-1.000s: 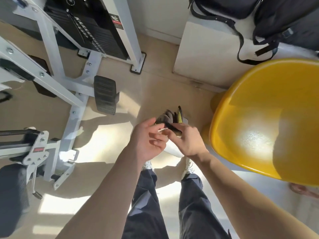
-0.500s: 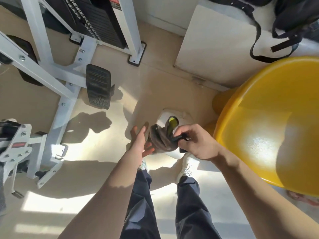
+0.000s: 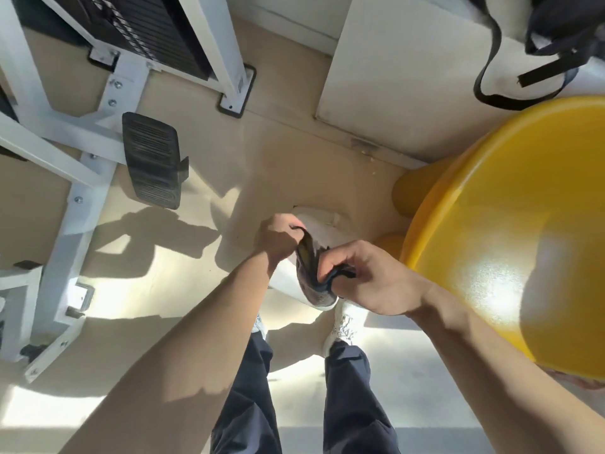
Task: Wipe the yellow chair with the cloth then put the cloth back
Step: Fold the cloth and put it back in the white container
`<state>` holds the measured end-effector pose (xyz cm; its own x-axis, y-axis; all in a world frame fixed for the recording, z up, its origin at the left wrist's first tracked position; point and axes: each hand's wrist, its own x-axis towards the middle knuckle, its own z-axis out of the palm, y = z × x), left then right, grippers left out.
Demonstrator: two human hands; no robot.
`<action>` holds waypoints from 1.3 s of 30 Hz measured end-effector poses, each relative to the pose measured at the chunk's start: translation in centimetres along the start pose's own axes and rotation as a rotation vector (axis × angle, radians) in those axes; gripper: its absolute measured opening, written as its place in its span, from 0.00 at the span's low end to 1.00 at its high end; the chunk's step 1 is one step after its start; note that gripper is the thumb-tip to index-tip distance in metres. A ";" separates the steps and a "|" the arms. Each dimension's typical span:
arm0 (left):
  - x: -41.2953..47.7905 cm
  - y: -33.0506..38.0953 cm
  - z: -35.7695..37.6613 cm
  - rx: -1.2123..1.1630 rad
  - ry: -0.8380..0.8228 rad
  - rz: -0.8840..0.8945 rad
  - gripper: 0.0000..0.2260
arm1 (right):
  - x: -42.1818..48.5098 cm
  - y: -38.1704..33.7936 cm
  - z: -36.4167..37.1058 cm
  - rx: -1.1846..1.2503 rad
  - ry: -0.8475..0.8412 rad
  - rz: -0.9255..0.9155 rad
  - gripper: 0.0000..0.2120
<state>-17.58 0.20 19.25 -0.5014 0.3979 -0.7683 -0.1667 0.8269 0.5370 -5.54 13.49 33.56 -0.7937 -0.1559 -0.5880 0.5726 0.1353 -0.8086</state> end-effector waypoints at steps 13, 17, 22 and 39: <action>-4.3 -5.3 -5.7 -0.296 0.269 0.007 0.18 | 0.7 9.4 0.6 -0.871 0.896 0.380 0.07; -4.1 -11.3 -1.5 -0.154 0.217 -0.088 0.17 | 0.5 15.1 5.1 -0.865 0.732 0.553 0.10; -2.6 -18.4 4.9 0.122 0.120 -0.223 0.16 | 0.9 23.2 10.0 -0.776 0.443 0.711 0.15; 9.2 -20.4 11.4 0.263 0.143 -0.255 0.30 | 11.2 37.2 6.0 -0.304 0.531 0.837 0.26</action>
<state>-9.06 -8.46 -2.71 -0.5883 0.1224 -0.7993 -0.0877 0.9730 0.2136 8.13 10.89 -3.25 -0.1968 0.5435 -0.8160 0.9650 0.2546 -0.0631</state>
